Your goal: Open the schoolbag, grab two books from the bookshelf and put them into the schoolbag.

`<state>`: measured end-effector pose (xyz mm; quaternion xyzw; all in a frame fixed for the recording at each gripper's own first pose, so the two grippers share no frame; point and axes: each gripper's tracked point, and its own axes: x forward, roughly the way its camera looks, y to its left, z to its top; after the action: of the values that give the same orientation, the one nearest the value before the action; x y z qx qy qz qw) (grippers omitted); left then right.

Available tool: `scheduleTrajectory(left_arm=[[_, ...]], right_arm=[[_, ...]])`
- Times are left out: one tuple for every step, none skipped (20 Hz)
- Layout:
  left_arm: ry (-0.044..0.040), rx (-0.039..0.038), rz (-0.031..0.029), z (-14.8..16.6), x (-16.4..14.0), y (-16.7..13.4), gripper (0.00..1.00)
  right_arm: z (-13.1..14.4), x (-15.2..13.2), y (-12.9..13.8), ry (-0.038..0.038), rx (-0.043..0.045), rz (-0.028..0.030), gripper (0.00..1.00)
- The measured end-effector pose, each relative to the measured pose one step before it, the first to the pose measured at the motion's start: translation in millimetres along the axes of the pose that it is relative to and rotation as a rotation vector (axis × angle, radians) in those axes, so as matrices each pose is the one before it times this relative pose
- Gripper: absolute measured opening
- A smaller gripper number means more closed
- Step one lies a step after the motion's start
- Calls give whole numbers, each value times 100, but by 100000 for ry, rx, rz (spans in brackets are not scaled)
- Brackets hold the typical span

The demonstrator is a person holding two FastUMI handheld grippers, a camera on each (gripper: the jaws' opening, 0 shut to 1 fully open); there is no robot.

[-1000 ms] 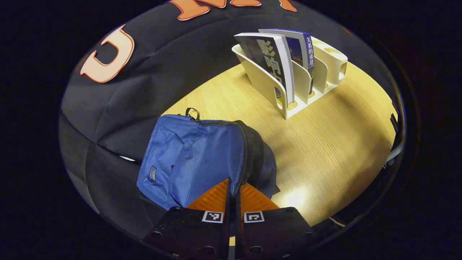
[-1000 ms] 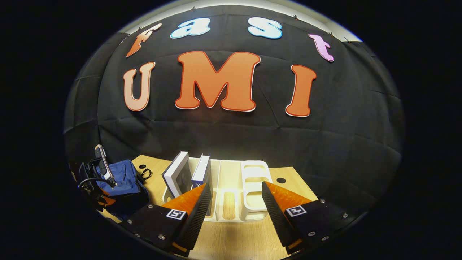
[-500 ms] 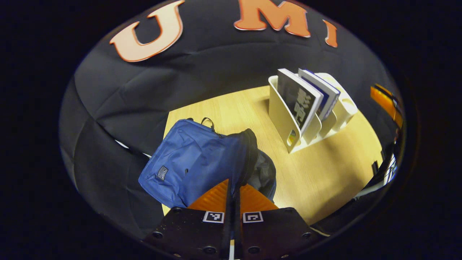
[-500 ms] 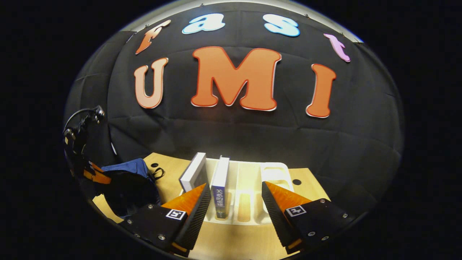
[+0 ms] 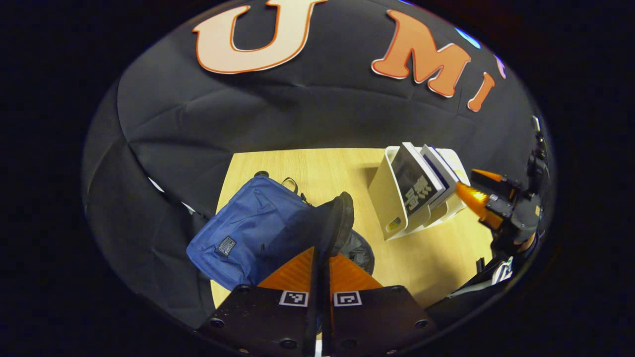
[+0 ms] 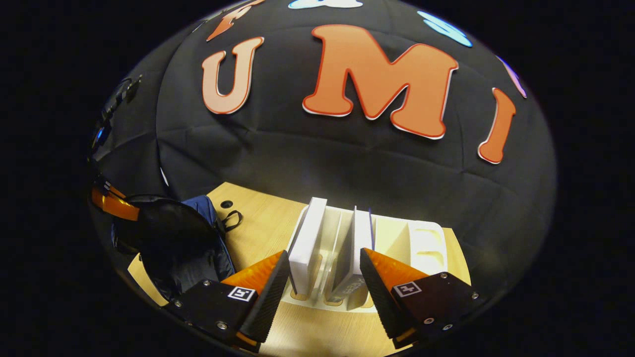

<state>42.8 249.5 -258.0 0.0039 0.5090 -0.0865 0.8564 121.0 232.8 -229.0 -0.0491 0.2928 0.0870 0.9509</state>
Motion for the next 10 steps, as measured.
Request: scheduleTrajectory(left_arm=[[-83,-1415,-2383,384,237,-117,4],[192,-254,-1882,-159,-1,-163,5],[77,838,-1175,293,82,-44,5],[-503,770,-817,339,219,176,0],[393,910,311,366,96,157,5],[-466,746,-352,226,8,-8,5],[-64,1242,-152,163,55,-4,5],[-120,613,-457,112,88,-7,5],[203,789,-522,87,36,9,4],[-34,321,-682,-9,-33,-4,5]], right_arm=[[349,794,388,2389,34,290,86],[168,838,298,2760,863,-56,85],[291,777,485,2704,1094,1042,86],[117,952,307,3421,1283,-214,85],[28,1021,217,3486,724,-108,86],[-370,983,-228,4205,206,-1913,85],[-180,851,-45,3114,-321,-1340,85],[-68,760,341,2789,393,-113,86],[-202,686,8,3068,284,-152,86],[-233,912,-42,2924,92,-835,86]])
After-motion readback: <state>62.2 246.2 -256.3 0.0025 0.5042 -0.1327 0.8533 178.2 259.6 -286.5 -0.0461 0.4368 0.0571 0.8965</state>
